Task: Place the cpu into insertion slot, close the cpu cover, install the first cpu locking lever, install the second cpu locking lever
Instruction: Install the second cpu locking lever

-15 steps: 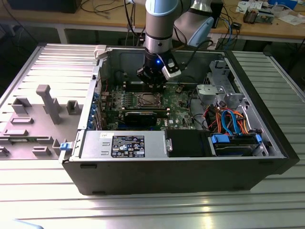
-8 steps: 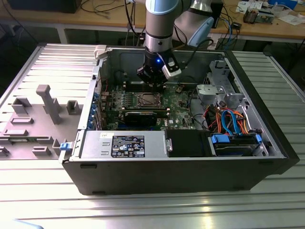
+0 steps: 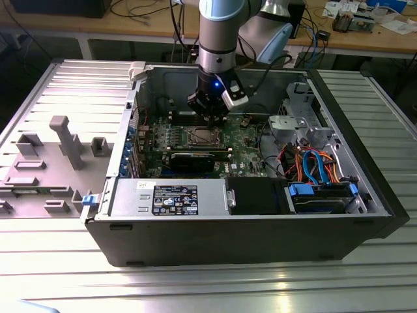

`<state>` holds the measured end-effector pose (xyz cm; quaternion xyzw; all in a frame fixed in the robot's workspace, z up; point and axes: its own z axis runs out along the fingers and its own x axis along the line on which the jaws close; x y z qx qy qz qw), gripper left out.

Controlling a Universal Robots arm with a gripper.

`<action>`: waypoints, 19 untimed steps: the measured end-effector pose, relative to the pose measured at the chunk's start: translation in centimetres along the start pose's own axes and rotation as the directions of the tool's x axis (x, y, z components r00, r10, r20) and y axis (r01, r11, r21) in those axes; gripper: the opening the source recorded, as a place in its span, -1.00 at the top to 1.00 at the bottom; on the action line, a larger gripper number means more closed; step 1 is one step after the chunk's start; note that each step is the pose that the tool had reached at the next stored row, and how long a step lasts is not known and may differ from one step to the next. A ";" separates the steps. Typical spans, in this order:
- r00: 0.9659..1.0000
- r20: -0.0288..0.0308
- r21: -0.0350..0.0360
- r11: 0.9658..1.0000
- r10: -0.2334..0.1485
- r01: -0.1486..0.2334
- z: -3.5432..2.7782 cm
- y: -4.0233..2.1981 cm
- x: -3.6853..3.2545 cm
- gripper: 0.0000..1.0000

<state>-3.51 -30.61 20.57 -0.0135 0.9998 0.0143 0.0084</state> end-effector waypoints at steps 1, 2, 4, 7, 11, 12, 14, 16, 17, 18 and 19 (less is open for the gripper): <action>1.000 0.000 0.000 1.000 0.000 0.000 -0.01 -0.12 0.00 0.79; 1.000 0.000 0.000 1.000 0.000 0.000 -0.01 -0.22 0.01 0.79; 1.000 0.000 0.000 1.000 0.000 0.000 0.00 -0.25 0.01 0.79; 1.000 0.000 0.000 1.000 0.000 0.000 0.00 -0.33 0.01 0.79; 1.000 0.000 0.000 1.000 0.000 0.000 0.01 -0.46 0.01 0.79; 1.000 0.000 0.000 1.000 0.000 0.000 0.01 -0.47 0.01 0.79; 1.000 0.000 0.000 1.000 0.000 0.000 0.00 -0.52 0.01 0.79; 1.000 0.000 0.000 1.000 0.000 0.000 0.00 -0.53 0.01 0.79; 1.000 0.000 0.000 1.000 0.000 0.000 0.00 -0.53 0.01 0.79; 1.000 0.000 0.000 1.000 0.000 0.000 0.00 -0.54 0.01 0.79; 1.000 0.000 0.000 1.000 0.000 0.000 -0.01 -0.58 0.01 0.79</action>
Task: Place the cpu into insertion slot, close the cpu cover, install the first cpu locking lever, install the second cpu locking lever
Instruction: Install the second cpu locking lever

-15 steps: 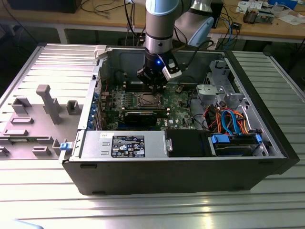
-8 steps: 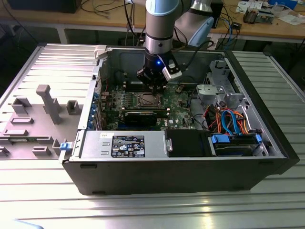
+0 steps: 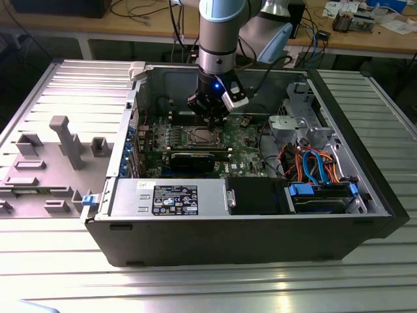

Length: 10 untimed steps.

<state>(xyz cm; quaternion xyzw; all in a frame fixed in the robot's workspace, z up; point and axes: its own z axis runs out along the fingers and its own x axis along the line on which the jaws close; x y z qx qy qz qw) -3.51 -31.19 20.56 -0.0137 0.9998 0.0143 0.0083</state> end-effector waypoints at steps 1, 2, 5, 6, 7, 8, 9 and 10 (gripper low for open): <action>1.000 0.000 0.000 1.000 0.000 0.000 0.00 -0.05 0.00 0.79; 1.000 0.000 0.000 1.000 0.000 0.000 0.00 -0.14 0.01 0.79; 1.000 0.000 0.001 1.000 0.000 0.000 -0.01 -0.30 0.01 0.79; 1.000 0.000 0.001 1.000 0.000 0.000 -0.09 -0.31 0.02 0.79; 1.000 0.000 0.001 1.000 0.000 0.000 -0.45 -0.30 0.00 0.79; 1.000 0.000 0.001 1.000 0.000 0.000 -0.80 -0.29 0.00 0.79; 1.000 0.000 0.001 1.000 0.000 0.000 -1.00 -0.29 -0.01 0.79; 1.000 0.000 0.001 1.000 0.000 0.000 -1.12 -0.29 -0.01 0.79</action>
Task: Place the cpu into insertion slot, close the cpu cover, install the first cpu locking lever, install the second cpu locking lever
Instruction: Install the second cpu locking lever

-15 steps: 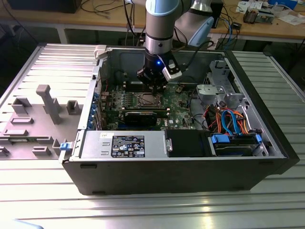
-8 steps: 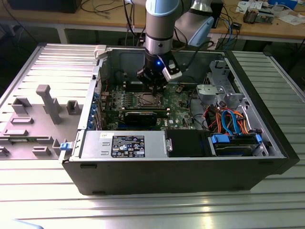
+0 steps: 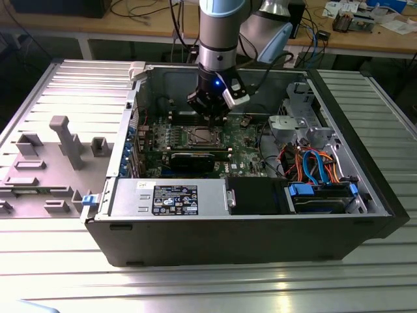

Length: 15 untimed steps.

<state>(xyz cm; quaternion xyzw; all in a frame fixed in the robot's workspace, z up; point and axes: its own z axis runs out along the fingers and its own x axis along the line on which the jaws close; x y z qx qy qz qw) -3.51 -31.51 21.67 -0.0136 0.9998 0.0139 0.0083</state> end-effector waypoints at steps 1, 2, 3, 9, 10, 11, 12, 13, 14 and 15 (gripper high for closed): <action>1.000 0.000 0.000 1.000 0.000 0.000 0.00 0.00 0.00 0.79; 1.000 0.000 0.000 1.000 0.000 0.000 -0.01 -0.03 0.00 0.79; 1.000 0.000 0.000 1.000 0.000 0.000 -0.01 -0.06 0.00 0.79; 1.000 0.000 0.002 1.000 0.000 0.000 -0.01 -0.83 0.02 0.79; 1.000 0.000 0.003 1.000 0.000 0.000 -0.01 -0.92 0.03 0.79; 1.000 0.000 0.003 1.000 0.000 0.000 -0.01 -1.00 0.03 0.79; 1.000 0.000 0.004 1.000 0.000 0.000 -0.01 -1.11 0.03 0.79; 1.000 0.000 0.005 1.000 0.000 0.000 -0.01 -1.29 0.03 0.79; 1.000 0.000 0.006 1.000 0.000 0.000 -0.01 -1.39 0.04 0.79; 1.000 0.000 0.006 1.000 0.000 0.000 -0.01 -1.49 0.04 0.79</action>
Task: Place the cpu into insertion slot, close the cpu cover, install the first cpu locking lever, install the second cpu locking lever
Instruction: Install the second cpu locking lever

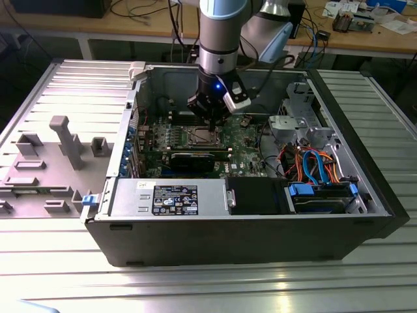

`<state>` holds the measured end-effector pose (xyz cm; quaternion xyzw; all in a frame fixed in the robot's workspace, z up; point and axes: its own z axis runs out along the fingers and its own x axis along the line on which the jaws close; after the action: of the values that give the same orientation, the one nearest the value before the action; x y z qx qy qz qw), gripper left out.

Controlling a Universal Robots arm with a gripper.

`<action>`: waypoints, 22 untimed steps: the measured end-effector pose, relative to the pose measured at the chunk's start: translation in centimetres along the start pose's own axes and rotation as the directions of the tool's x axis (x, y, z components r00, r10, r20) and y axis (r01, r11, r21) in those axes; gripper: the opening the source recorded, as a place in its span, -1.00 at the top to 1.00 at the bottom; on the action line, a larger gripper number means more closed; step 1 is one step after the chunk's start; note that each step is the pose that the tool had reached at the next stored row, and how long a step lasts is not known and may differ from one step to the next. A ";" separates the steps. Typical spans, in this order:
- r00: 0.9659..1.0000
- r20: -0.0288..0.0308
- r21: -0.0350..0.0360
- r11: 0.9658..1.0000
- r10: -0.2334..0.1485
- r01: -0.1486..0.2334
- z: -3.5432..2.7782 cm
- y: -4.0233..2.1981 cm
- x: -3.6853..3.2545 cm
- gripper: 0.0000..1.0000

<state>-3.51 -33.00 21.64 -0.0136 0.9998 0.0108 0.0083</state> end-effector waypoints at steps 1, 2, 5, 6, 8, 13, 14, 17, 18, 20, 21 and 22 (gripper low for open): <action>1.000 0.000 0.001 1.000 0.000 0.000 0.00 -0.12 0.00 0.79; 1.000 0.000 0.001 1.000 0.000 0.000 0.00 -0.19 0.01 0.79; 1.000 0.000 0.002 1.000 0.000 0.000 -0.03 -0.34 0.01 0.79; 1.000 0.000 0.002 1.000 0.000 0.000 -0.08 -0.36 0.02 0.79; 1.000 0.000 0.002 1.000 0.000 0.000 -0.32 -0.39 0.01 0.79; 1.000 0.000 0.002 1.000 0.000 0.000 -0.98 -0.43 0.00 0.79; 1.000 0.000 0.002 1.000 0.000 0.000 -1.10 -0.43 0.00 0.79; 1.000 0.000 0.002 1.000 0.000 0.000 -1.37 -0.53 -0.01 0.79; 1.000 0.000 0.002 1.000 0.000 0.000 -1.38 -0.68 -0.01 0.79; 1.000 0.000 0.002 1.000 0.000 0.000 -1.39 -1.10 0.01 0.79; 1.000 0.000 0.002 1.000 0.000 0.000 -1.39 -1.29 0.02 0.79; 1.000 0.000 0.002 1.000 0.000 0.000 -1.39 -1.43 0.02 0.79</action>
<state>-3.51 -34.46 23.00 -0.0136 0.9998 0.0100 0.0083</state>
